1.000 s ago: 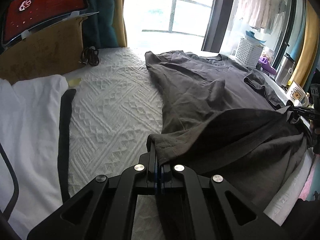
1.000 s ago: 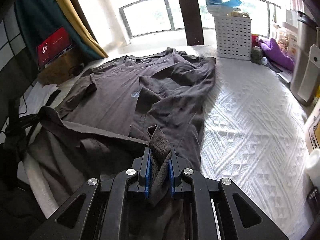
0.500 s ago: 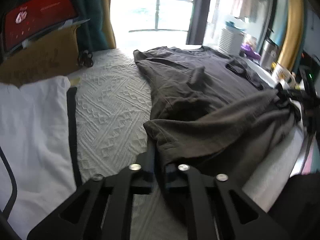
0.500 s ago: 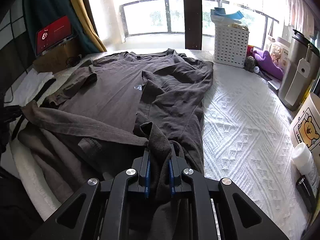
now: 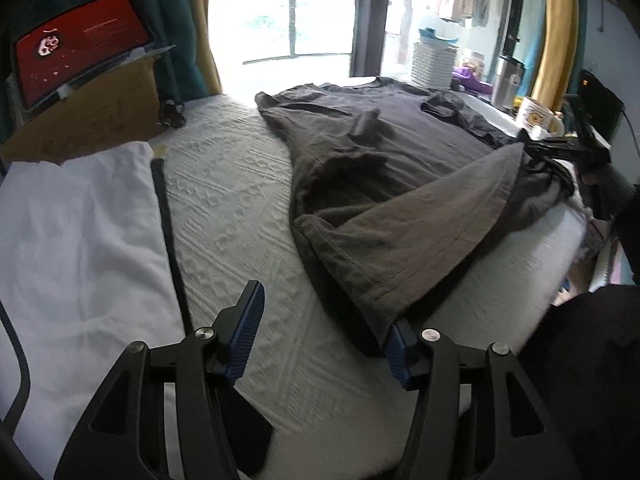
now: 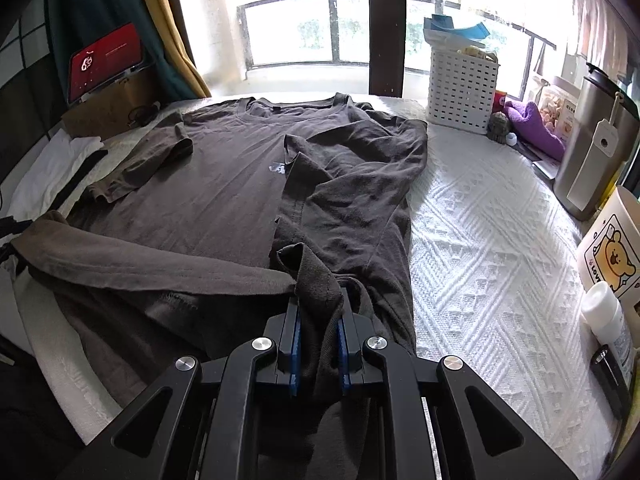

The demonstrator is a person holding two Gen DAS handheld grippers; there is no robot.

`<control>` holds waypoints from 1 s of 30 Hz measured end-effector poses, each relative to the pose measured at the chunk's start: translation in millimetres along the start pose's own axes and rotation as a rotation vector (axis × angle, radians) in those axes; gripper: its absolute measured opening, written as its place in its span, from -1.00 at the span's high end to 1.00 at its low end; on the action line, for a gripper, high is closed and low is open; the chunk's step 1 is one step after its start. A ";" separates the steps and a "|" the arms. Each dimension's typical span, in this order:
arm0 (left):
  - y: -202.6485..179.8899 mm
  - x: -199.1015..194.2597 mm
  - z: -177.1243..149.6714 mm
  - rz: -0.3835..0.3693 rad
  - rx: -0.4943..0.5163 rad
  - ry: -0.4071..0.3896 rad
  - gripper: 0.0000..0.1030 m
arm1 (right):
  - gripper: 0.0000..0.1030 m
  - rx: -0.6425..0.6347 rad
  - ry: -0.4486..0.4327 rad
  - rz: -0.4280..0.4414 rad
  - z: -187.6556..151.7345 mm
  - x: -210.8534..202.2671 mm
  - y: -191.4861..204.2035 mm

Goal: Fold small clothes

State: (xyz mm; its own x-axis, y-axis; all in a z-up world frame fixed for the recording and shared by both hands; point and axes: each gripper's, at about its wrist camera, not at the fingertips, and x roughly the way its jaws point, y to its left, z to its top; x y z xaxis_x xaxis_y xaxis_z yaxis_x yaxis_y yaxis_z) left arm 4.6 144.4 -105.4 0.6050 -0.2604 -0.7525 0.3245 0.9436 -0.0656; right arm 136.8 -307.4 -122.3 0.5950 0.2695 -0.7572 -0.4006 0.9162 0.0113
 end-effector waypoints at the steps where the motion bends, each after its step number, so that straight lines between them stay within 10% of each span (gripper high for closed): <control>1: -0.1 -1.4 -1.2 -0.033 -0.010 0.005 -0.08 | 0.71 -0.003 -0.001 -0.007 -0.3 -0.5 1.1; 12: -33.4 15.7 8.8 -0.132 0.000 -0.003 -0.60 | 0.71 -0.057 -0.063 0.001 5.4 -18.7 26.6; 30: 8.1 1.1 -19.7 0.180 0.050 0.025 -0.60 | 0.71 -0.041 -0.050 -0.014 -1.5 -18.0 23.8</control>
State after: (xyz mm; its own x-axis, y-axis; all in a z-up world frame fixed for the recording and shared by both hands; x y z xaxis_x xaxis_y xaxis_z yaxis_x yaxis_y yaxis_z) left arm -6.4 155.9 -119.6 0.6382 -0.0824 -0.7654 0.2490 0.9629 0.1040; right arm 115.5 -290.9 -109.4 0.6346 0.2720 -0.7234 -0.4193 0.9075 -0.0265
